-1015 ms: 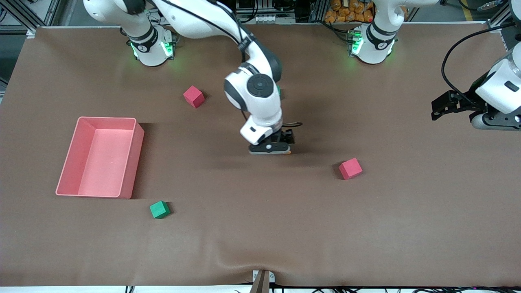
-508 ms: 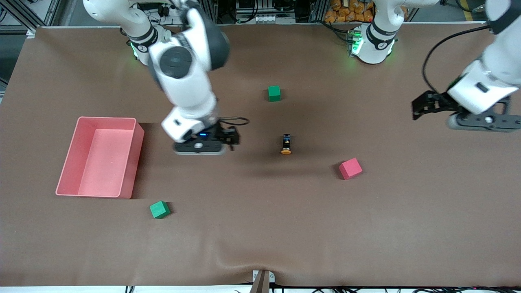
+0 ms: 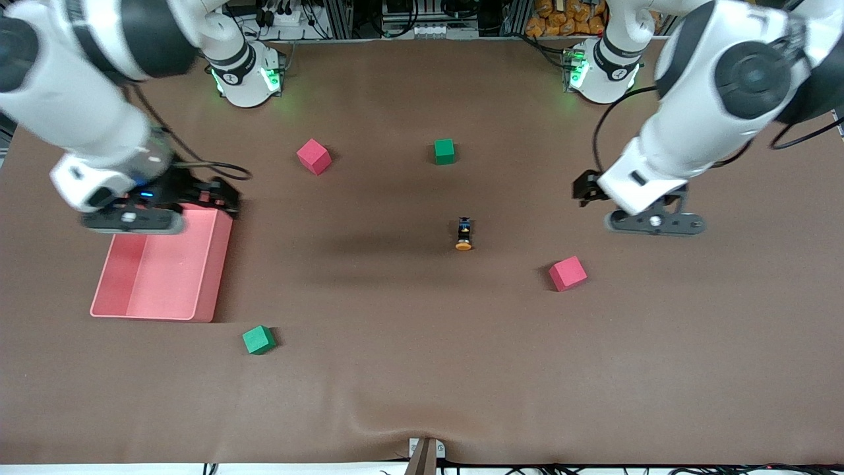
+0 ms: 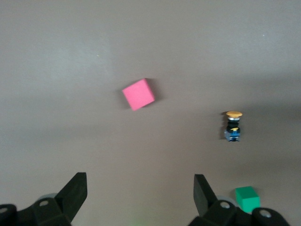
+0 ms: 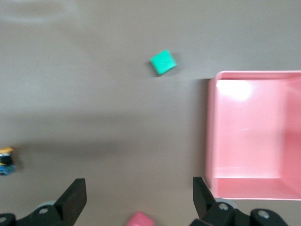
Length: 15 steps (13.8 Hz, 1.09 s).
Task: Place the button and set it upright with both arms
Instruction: 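Withdraw the right gripper while the left gripper reaches toward the button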
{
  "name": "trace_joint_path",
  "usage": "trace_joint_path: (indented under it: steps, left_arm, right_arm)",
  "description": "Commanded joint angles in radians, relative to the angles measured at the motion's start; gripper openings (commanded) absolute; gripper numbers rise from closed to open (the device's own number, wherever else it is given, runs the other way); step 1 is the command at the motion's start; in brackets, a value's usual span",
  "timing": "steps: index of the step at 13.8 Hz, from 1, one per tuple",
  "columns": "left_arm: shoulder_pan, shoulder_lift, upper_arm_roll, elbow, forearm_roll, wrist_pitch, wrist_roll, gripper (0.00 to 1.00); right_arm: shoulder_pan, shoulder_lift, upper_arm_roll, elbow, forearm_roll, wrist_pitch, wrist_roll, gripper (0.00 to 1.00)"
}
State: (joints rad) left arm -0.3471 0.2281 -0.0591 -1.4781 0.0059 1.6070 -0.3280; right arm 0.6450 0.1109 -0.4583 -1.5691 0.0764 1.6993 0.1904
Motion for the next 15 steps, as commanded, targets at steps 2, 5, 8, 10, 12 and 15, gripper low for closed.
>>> trace_joint_path:
  steps: [2, 5, 8, 10, 12, 15]
  left_arm:
    - [-0.056, 0.063, 0.004, 0.042, -0.006, -0.009, -0.063, 1.00]
    - [-0.095, 0.102, 0.004, 0.033, -0.055, 0.057, -0.135, 1.00]
    - [-0.137, 0.167, 0.004, 0.032, -0.102, 0.057, -0.247, 1.00]
    - [-0.174, 0.210, 0.004, 0.033, -0.096, 0.068, -0.331, 1.00]
    - [-0.170, 0.258, 0.004, 0.042, -0.110, 0.074, -0.330, 1.00]
    - [-0.165, 0.283, 0.010, 0.044, -0.164, 0.099, -0.328, 1.00]
  right_arm:
    - [-0.300, -0.071, 0.185, -0.037, -0.021, -0.021, -0.199, 1.00]
    - [-0.580, -0.118, 0.418, -0.029, -0.026, -0.073, -0.259, 1.00]
    - [-0.694, -0.142, 0.510, 0.026, -0.082, -0.142, -0.339, 1.00]
    - [-0.697, -0.139, 0.492, 0.078, -0.093, -0.193, -0.376, 1.00]
    - [-0.688, -0.139, 0.462, 0.104, -0.093, -0.211, -0.379, 1.00]
    - [-0.685, -0.137, 0.457, 0.136, -0.096, -0.234, -0.375, 1.00]
